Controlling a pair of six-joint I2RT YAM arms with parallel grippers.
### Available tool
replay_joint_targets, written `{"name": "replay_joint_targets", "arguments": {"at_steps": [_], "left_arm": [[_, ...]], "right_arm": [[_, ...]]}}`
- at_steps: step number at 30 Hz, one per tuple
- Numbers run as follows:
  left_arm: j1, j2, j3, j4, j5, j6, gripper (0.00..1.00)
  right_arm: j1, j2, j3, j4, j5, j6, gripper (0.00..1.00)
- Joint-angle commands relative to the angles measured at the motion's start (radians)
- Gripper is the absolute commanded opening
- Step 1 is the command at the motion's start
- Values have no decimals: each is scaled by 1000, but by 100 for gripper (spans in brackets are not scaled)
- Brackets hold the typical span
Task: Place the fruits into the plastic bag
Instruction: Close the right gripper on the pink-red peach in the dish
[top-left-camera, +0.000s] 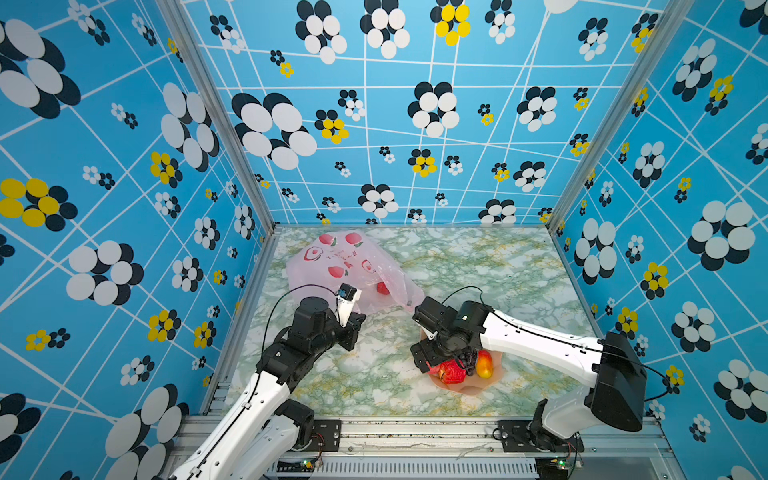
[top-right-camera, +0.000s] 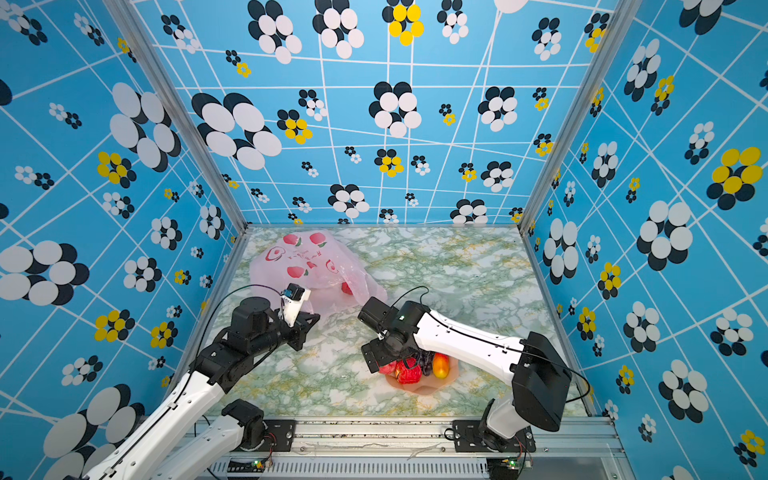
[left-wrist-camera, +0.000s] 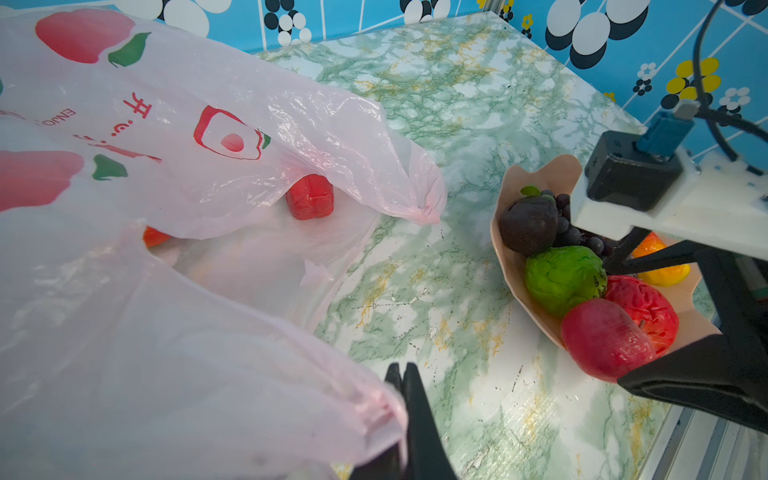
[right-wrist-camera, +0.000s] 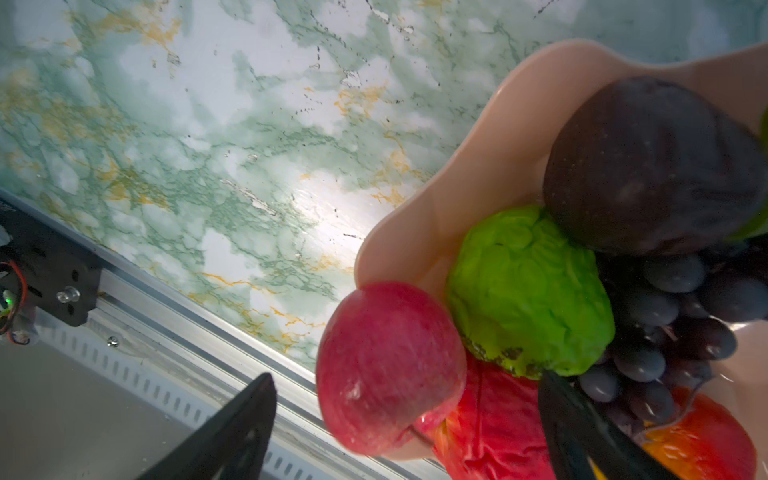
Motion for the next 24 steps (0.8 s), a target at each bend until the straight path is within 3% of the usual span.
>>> {"name": "replay_joint_targets", "arguments": {"at_steps": [1,9,24], "left_arm": [[-5,-19,-12,-7,-13,19,0],[-8,-23,-13,-8,-18,20,0],[-7,-26,-10,-13,-23,20,0]], "right_arm": [[8,26,29,-39,27,-12,97],[7,61,27,-30,16,0,89],[9,4,-1,-9,20,43,57]]}}
